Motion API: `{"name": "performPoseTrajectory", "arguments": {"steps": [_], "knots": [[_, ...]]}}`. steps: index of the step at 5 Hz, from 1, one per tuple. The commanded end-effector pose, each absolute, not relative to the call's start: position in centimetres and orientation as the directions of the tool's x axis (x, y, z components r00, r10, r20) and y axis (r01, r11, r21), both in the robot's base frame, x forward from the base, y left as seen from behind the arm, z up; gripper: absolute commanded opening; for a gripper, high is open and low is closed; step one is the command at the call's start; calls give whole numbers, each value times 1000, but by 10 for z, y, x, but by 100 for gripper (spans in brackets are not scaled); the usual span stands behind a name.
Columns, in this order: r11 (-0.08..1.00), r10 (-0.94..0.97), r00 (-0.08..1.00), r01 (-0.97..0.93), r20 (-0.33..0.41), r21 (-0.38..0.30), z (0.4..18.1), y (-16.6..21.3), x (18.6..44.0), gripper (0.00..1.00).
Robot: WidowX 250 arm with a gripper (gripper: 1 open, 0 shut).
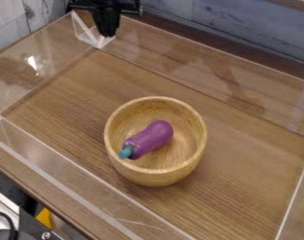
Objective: Put the purple eggplant in the brown bowl
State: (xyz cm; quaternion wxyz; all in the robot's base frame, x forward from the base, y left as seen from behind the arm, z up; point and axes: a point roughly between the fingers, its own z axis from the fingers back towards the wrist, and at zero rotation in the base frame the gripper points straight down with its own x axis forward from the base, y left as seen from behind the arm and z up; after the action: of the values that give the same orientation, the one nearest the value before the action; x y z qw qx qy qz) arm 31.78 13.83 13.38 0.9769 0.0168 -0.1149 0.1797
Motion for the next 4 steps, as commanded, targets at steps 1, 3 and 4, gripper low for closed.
{"name": "performPoseTrajectory", "arguments": {"steps": [1,3,4], "knots": [[949,304,910,-315,280,-8,164,125,303,0],[959,277,922,-284,270,-14,180,108,278,0],[963,264,928,-269,264,-18,188,101,267,0]]}}
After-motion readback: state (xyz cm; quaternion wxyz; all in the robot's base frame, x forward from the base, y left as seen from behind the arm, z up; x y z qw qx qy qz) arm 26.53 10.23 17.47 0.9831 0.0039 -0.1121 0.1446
